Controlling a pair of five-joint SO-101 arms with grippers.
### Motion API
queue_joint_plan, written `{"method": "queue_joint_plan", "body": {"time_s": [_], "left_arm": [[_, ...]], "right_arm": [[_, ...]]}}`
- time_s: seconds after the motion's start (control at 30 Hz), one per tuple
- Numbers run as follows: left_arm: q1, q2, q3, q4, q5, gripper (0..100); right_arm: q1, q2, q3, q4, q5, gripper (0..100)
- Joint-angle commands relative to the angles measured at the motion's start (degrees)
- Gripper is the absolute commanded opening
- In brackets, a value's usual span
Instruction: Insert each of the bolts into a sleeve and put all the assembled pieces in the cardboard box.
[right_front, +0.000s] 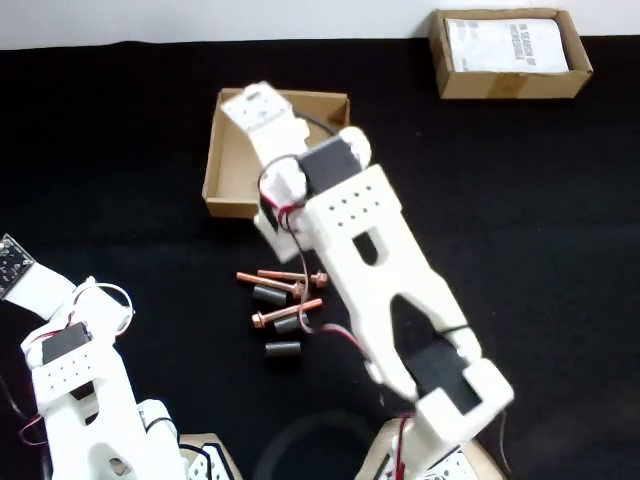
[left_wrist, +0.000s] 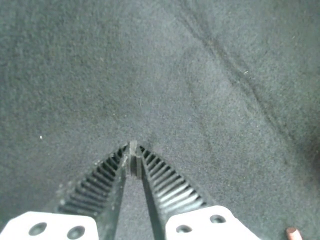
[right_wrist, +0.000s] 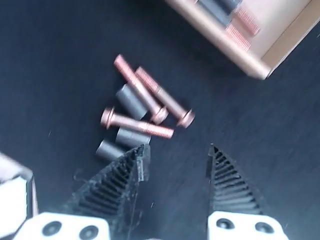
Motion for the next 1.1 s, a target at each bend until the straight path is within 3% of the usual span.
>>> {"method": "queue_joint_plan", "body": {"time_s": [0.0, 0.1, 0.23, 0.5, 0.73, 1.07], "left_arm": [[0.84, -0.66, -0.22, -0.97, 0.0, 1], [0.84, -0.66, -0.22, -0.97, 0.0, 1], [0.84, -0.66, -0.22, -0.97, -0.09, 1], [0.84, -0.66, -0.22, -0.97, -0.09, 1], [0.84, -0.66, -0.22, -0.97, -0.09, 1], [0.84, -0.66, -0.22, -0.97, -0.09, 1]], "right_arm": [[-6.29, -10.24, 13.85, 0.92, -0.26, 16.6], [-11.82, -16.84, 26.59, -1.19, 1.05, 16.6], [-12.53, -24.57, 43.12, -10.15, 2.02, 16.6], [-12.53, -33.01, 68.7, -35.56, 16.0, 16.6], [-13.32, -33.01, 74.42, -49.54, 16.44, 16.6], [-15.08, -25.54, 73.8, -52.18, 16.53, 16.6]]}}
